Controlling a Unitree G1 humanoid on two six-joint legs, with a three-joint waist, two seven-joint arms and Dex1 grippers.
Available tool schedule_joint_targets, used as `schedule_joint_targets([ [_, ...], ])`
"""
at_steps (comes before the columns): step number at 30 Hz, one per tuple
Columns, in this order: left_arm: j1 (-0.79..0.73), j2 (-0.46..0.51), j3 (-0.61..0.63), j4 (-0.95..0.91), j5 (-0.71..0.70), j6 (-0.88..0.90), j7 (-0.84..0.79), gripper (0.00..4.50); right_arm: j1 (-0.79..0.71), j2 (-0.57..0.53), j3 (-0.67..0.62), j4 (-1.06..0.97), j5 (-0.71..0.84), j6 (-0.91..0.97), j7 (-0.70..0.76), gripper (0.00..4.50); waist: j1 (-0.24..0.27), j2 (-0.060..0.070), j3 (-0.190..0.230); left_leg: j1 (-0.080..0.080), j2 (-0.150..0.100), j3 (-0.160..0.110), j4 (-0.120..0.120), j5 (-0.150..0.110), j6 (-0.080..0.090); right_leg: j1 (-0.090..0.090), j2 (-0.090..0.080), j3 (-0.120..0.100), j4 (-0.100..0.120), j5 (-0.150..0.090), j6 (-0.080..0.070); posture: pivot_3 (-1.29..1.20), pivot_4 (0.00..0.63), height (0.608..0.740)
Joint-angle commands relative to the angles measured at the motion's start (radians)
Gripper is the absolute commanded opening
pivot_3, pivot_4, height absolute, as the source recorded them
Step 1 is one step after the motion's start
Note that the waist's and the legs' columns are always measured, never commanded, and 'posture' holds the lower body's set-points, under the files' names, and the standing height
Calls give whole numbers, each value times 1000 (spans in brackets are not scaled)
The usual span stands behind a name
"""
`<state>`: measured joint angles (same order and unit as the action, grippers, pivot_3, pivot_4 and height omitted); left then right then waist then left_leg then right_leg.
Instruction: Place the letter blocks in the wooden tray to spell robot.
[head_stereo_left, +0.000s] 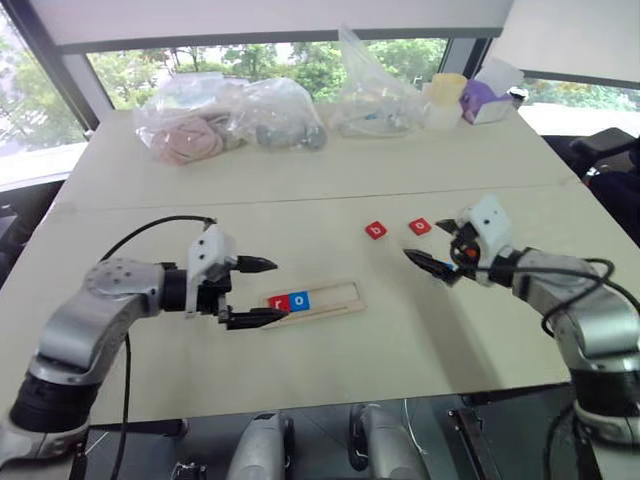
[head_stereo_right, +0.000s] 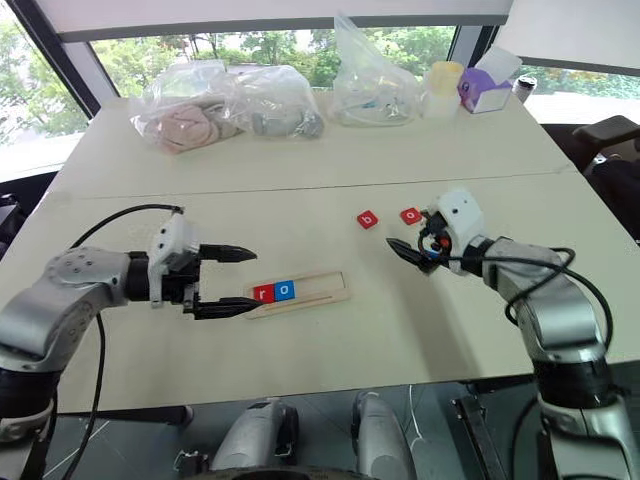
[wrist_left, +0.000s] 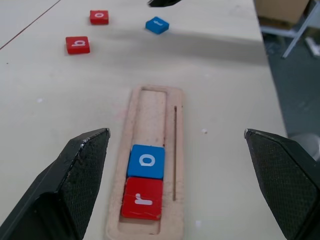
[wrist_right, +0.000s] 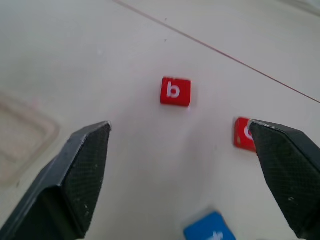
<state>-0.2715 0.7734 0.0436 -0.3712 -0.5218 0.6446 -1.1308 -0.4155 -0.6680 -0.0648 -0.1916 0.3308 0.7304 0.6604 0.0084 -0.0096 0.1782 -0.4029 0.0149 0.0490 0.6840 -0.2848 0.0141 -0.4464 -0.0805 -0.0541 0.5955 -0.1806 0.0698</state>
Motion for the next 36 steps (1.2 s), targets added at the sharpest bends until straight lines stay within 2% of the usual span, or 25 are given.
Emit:
schedule_joint_targets([
  [1,18,13,31,-20,-22,-10,16,4469,-73,36,27,65,-11,-11,-11,4500,0,0,0,0,0,0,0,0,0,0,0,0,0,1,-2,0,150,740],
  [5,55,19,62,-54,-38,-4,56,4469,-188,150,110,245,-70,-58,-53,4500,-3,0,0,0,0,0,0,0,0,0,0,0,0,2,-3,0,150,740],
  [11,87,32,97,-119,-68,25,114,4469,-283,249,164,442,-157,-156,-109,4500,-3,0,0,-1,-1,-1,0,0,0,0,0,0,0,2,-3,0,150,740],
  [16,105,46,105,-136,-66,18,143,4469,-330,292,166,577,-207,-199,-156,4500,-4,1,0,-1,-1,-1,0,0,0,0,0,0,0,2,-3,0,150,740],
  [25,117,61,111,-158,-81,25,179,4469,-359,349,149,680,-216,-157,-183,4500,-23,1,1,0,-1,-1,0,0,0,0,0,0,2,2,-3,0,150,740],
  [28,116,62,108,-159,-80,28,186,4500,-373,372,133,697,-211,-129,-213,3566,-25,1,0,0,0,-1,0,0,0,0,0,0,2,2,-3,0,150,740],
  [33,124,65,107,-163,-81,28,183,4500,-364,385,102,651,-206,-61,-259,1173,-25,1,0,0,0,-1,0,0,0,0,0,0,2,2,-3,0,150,740],
  [36,130,66,109,-169,-88,31,177,4500,-332,373,77,551,-194,6,-283,1173,-23,1,0,0,0,-1,0,0,0,0,0,0,2,2,-3,0,150,740],
])
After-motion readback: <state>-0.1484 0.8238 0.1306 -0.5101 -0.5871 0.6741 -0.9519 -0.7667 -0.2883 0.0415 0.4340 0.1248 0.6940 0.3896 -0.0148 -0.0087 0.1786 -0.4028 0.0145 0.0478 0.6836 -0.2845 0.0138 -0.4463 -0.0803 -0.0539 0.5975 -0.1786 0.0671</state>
